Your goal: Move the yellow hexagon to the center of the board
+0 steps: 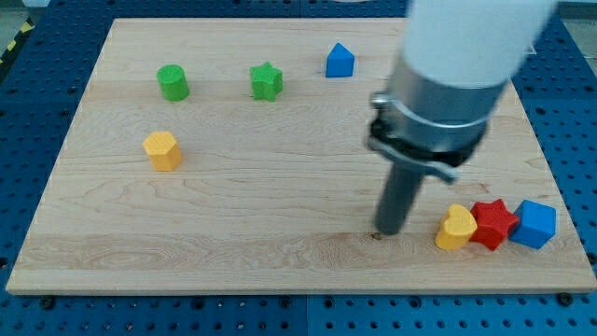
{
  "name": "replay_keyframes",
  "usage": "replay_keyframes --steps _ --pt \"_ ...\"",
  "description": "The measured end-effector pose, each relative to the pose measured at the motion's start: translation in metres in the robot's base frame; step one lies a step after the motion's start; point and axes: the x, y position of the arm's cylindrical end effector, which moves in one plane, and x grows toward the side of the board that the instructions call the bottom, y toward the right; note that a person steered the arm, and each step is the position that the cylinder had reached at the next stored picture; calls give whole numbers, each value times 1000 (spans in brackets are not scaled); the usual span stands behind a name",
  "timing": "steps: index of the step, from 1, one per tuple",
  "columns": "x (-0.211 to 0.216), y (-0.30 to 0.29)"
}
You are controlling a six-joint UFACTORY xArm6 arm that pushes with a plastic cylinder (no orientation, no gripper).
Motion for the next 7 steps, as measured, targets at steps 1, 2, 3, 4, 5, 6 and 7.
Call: replay_keyframes --steps 1,2,3,4,5,6,7 --pt "9 -87" --pt "13 -190" --pt "-21 -278" --pt "-57 -313" --pt "-61 -313" --pt "-87 -267" --pt "-106 -194"
